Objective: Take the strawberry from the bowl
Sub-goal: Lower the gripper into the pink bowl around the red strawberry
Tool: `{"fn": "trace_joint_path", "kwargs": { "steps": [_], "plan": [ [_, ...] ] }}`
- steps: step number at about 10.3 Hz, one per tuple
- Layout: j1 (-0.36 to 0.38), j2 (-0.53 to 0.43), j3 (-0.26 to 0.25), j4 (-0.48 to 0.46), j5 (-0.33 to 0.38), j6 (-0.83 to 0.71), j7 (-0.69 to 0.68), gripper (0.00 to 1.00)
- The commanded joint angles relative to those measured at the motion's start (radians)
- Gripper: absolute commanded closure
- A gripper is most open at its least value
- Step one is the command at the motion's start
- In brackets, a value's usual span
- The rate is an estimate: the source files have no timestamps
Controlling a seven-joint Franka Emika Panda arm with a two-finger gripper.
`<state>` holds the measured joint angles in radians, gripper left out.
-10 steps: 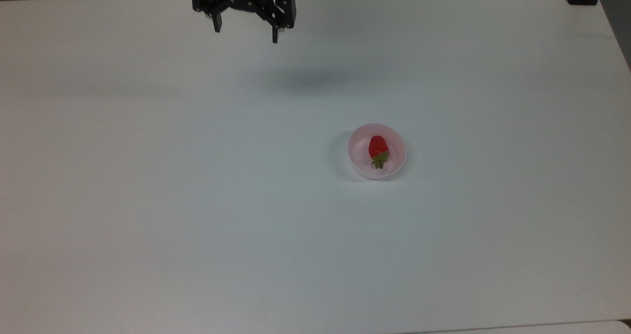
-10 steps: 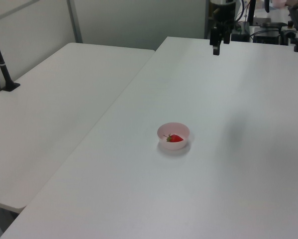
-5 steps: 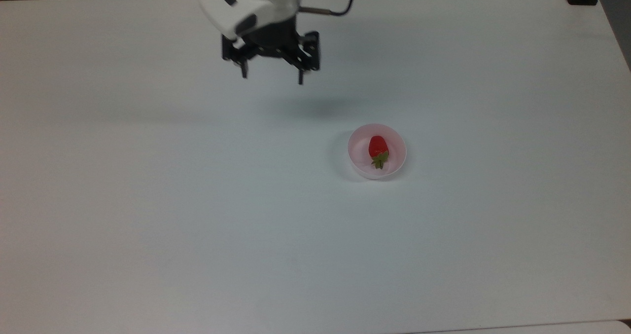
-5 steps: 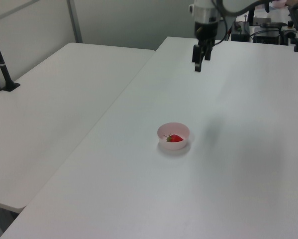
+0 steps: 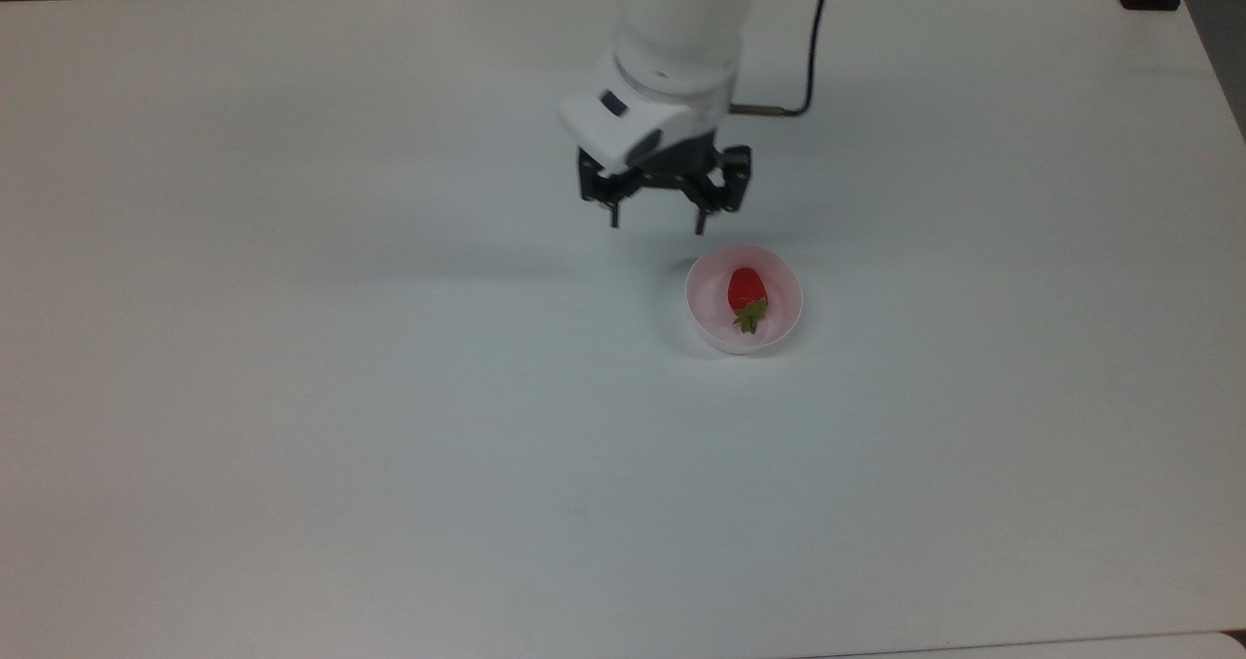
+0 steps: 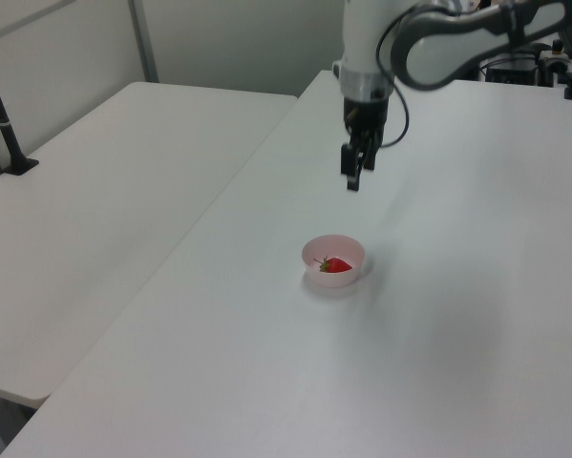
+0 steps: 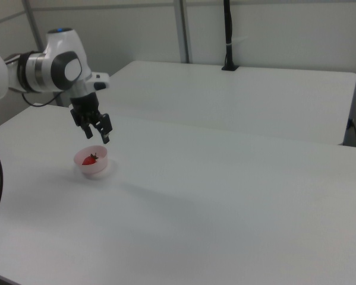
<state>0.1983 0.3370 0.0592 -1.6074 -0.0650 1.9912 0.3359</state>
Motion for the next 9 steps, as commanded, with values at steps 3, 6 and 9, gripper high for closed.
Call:
{"fn": "trace_joint_path", "kwargs": {
  "steps": [3, 6, 9],
  "plan": [
    [0.107, 0.125, -0.009, 0.015, -0.013, 0.147, 0.155, 0.22],
    [0.115, 0.152, -0.009, 0.017, -0.019, 0.202, 0.183, 0.31],
    [0.128, 0.181, -0.009, 0.017, -0.021, 0.204, 0.198, 0.32]
  ]
}}
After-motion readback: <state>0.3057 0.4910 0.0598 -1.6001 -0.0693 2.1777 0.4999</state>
